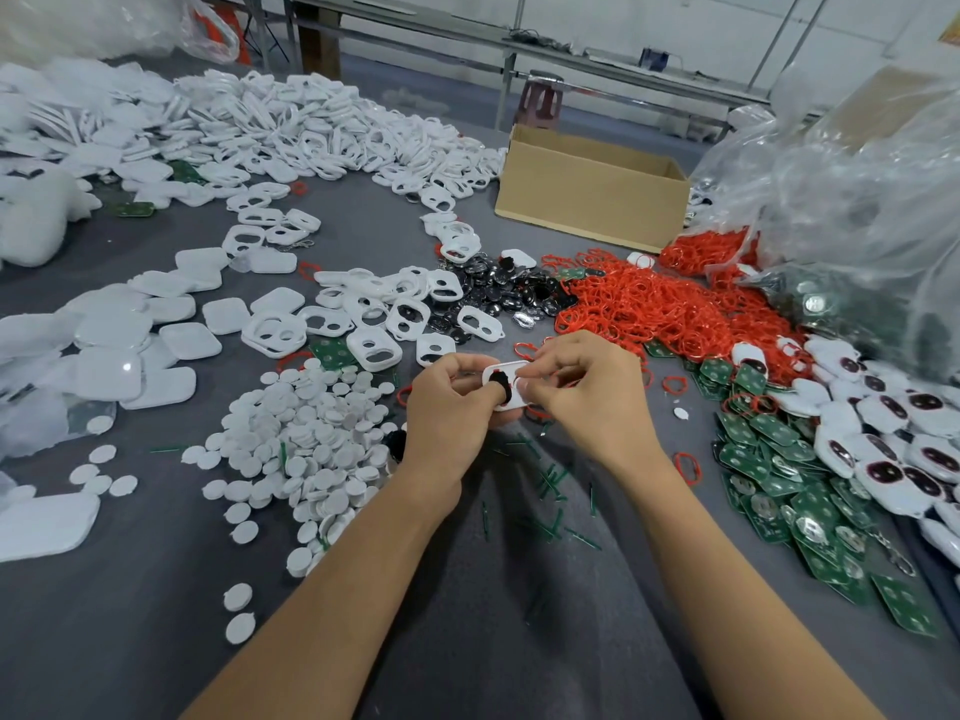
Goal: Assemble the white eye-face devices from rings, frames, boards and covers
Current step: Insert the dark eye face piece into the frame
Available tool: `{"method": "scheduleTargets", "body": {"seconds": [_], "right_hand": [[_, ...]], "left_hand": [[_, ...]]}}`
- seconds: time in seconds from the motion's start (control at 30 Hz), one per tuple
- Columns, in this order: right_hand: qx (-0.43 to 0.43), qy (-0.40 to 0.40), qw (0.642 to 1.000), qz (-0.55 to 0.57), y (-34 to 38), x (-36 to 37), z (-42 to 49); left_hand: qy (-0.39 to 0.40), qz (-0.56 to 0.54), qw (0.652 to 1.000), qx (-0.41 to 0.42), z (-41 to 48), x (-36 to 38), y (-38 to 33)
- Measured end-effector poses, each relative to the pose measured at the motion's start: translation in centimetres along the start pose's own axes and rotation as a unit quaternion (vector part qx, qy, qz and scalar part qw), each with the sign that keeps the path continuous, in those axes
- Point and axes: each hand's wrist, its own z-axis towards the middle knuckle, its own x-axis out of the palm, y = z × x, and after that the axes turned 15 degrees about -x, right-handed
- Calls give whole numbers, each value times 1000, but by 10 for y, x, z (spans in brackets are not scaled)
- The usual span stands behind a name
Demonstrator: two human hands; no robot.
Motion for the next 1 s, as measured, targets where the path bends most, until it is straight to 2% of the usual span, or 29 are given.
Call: {"method": "scheduleTargets", "body": {"seconds": [0.2,0.37,0.6,1.0], "right_hand": [[61,-2,998,25,-1,0,0],[132,-12,981,143,-2,-2,1],[124,-18,987,103,-4,-3,1],[125,18,975,185,4,-4,2]], "left_hand": [[3,24,1000,14,2,0,3],[22,11,1000,5,1,-1,2],[32,28,999,6,1,-1,1],[15,24,1000,-4,-1,0,2]]}}
